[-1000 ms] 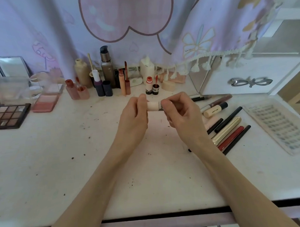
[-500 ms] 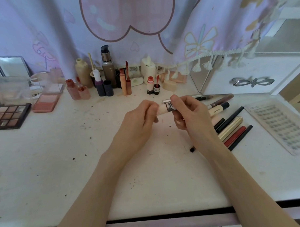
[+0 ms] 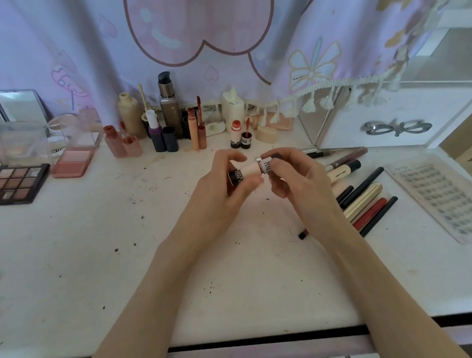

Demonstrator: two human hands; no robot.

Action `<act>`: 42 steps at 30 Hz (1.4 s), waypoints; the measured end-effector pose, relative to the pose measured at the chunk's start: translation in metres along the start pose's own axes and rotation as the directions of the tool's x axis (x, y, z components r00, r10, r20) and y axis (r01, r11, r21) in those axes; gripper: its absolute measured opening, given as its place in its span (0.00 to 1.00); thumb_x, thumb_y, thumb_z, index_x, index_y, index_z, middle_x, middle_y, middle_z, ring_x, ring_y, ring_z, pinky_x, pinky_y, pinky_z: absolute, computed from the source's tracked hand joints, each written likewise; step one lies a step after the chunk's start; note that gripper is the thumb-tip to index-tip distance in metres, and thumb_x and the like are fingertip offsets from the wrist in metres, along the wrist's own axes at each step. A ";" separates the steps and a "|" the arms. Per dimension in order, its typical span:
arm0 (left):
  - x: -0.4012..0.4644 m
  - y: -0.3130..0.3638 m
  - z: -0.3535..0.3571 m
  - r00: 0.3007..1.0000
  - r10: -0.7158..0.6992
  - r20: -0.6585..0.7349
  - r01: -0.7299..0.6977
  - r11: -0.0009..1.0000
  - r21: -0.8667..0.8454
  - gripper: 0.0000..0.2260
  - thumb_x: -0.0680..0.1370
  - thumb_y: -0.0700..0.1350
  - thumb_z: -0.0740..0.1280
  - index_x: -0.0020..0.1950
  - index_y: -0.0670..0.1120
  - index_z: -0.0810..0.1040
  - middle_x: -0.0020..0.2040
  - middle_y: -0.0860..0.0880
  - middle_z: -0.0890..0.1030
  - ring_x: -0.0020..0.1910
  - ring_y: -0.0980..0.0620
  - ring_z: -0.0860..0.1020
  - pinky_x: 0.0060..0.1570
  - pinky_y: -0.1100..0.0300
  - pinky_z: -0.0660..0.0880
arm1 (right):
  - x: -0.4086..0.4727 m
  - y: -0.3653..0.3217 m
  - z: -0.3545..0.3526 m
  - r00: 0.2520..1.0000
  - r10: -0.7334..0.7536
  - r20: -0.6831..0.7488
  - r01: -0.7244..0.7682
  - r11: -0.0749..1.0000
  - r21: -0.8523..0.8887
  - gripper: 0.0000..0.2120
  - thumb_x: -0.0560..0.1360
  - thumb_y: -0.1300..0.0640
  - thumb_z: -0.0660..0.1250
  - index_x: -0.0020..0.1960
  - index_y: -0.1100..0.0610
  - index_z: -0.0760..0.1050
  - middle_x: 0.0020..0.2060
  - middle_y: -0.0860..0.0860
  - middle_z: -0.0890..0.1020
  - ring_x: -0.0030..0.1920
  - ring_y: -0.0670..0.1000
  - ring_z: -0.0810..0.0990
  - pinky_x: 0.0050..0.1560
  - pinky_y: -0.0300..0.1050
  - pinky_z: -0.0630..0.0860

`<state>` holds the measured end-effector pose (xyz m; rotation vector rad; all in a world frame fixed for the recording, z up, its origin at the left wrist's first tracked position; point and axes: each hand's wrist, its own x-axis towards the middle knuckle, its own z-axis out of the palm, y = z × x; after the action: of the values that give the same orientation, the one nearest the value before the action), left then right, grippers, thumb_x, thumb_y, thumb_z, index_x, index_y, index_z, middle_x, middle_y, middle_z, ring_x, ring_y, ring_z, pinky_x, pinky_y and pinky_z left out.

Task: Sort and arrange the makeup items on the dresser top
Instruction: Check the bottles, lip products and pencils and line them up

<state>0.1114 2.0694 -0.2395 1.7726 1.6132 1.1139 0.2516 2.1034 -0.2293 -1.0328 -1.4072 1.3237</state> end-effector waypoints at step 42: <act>0.000 0.000 -0.003 1.000 -0.020 -0.020 0.021 0.998 0.058 0.06 0.81 0.49 0.53 0.50 0.51 0.68 0.33 0.54 0.68 0.31 0.58 0.66 0.32 0.70 0.64 | -0.002 -0.010 -0.006 0.980 -0.031 -0.199 0.049 0.995 0.086 0.11 0.77 0.59 0.63 0.36 0.57 0.74 0.23 0.48 0.70 0.25 0.45 0.64 0.25 0.35 0.63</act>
<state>0.1089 2.0689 -0.2383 1.7833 1.6871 1.0884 0.2579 2.1022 -0.2193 -1.0393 -1.2027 1.2093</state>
